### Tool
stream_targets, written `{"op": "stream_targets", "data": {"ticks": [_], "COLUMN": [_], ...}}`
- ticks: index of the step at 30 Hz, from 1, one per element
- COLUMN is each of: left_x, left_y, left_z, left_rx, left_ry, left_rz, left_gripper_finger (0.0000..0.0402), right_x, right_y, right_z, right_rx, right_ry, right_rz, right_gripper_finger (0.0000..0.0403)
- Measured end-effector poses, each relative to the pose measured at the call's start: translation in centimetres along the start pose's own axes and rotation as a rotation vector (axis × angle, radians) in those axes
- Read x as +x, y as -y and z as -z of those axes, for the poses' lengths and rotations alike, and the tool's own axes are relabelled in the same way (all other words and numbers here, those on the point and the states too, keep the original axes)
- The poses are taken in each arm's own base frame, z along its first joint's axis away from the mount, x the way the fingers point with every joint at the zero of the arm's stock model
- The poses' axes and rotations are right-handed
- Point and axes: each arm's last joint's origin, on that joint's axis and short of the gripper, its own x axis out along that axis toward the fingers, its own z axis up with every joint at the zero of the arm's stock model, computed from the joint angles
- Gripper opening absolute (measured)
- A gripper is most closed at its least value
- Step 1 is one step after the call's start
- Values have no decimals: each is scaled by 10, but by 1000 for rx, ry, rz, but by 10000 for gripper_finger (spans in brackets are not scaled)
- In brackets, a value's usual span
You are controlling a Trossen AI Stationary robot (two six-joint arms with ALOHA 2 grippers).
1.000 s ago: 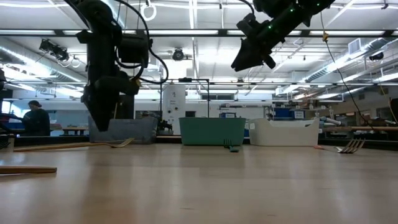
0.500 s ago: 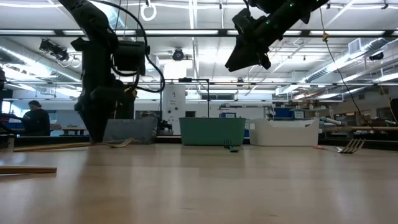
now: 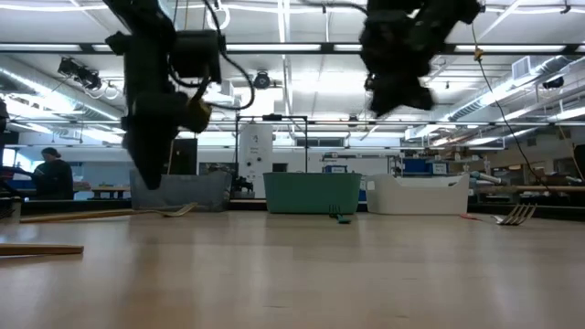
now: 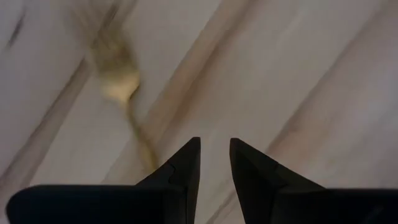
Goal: Sort silverware by color (type)
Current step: Put the orange fork into the black bin
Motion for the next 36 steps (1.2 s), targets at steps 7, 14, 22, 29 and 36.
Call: {"op": "stream_targets", "data": {"ticks": [7,14,22,29,36], "left_x": [-7,-8,-10,-11,-11], "left_y": [22,25,29,30,30], "left_z": [-8,-13,-21,-22,-22], "left_rx": [120,105,100,27,22], "left_ry": [150,212,291,309,308], "left_rz": [-48,-22,17,38,41], "left_gripper_finger": [96,96,96,96,96], "right_x": [-6,-20,-27,-13,3], "right_y": [-35,-76,-73,-62,-38], "right_z": [84,167,231,265,281], "right_rx": [280,487,574,562,552], "right_ry": [-424,-534,-535,-535,-522], "right_rz": [227,326,445,353,354], "right_gripper_finger": [103,103,103,103,103]}}
